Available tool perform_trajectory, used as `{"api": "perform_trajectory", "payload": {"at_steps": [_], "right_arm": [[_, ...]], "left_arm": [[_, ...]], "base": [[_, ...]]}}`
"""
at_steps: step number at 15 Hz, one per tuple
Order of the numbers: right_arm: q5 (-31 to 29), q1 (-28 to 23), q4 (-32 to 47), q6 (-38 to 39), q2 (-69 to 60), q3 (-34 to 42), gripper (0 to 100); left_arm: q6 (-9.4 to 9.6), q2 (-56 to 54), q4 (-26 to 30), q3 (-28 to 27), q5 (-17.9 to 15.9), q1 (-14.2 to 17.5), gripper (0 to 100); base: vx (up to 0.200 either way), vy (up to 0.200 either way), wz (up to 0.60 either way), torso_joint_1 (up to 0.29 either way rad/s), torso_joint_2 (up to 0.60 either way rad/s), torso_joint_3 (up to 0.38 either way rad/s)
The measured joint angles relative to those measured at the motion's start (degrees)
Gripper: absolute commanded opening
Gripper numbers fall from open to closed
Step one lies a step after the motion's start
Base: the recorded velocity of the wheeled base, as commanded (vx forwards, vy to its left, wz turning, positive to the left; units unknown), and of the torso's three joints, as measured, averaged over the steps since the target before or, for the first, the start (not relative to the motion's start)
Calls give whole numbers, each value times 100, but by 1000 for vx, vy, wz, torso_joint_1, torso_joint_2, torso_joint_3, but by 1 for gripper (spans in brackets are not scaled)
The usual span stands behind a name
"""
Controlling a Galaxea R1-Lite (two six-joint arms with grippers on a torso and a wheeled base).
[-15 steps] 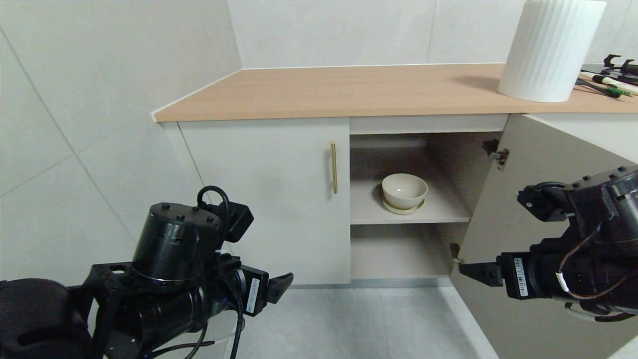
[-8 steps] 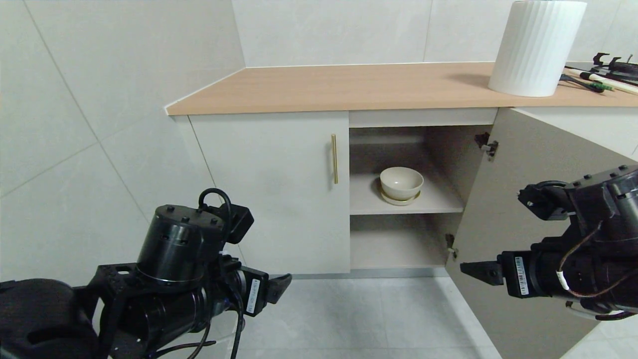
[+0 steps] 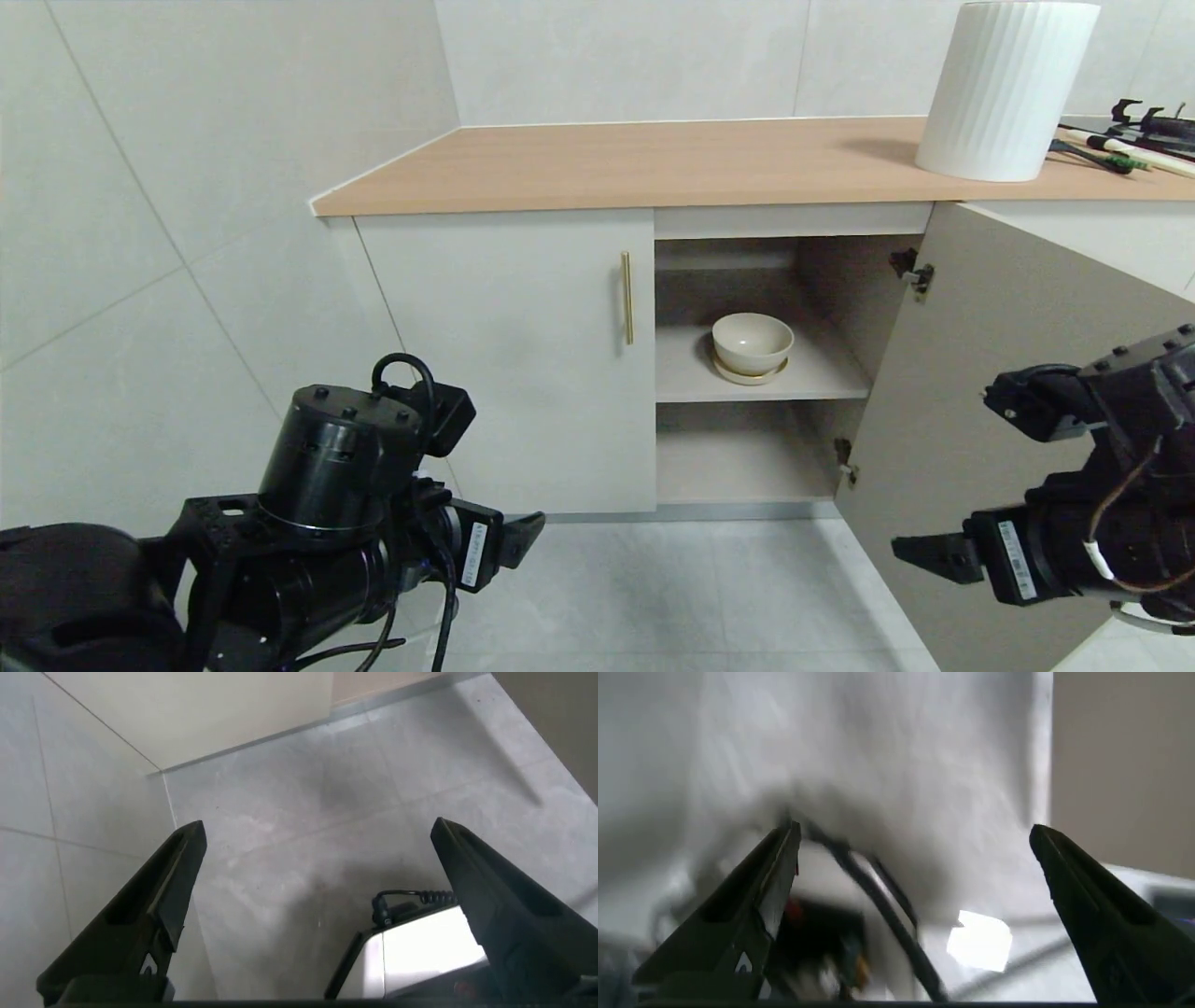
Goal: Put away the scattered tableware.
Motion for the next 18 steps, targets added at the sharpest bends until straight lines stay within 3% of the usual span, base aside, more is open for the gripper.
{"api": "perform_trajectory", "payload": {"at_steps": [4, 8, 10, 15, 18], "right_arm": [[-2, 226, 1877, -302, -468, -413, 100], [-2, 304, 2890, -1109, -989, -539, 100], [-39, 306, 3016, -1175, -1159, -558, 100], [-466, 235, 3517, -1221, -1441, -674, 100], [-666, -226, 3591, -1221, -1498, -813, 100]], "left_arm": [[11, -23, -9, 17, 44, -63, 100], [11, -22, -5, 23, 48, -55, 100], [11, -12, -5, 20, 48, -50, 100], [-2, -1, -2, 15, 37, -50, 100], [-16, 10, -5, 17, 35, -59, 100]], "base": [[0, -200, 0, 10, 5, 1], [0, -200, 0, 5, 2, 1], [0, -200, 0, 5, 5, 5], [0, 0, 0, 0, 0, 0], [0, 0, 0, 0, 0, 0]]}}
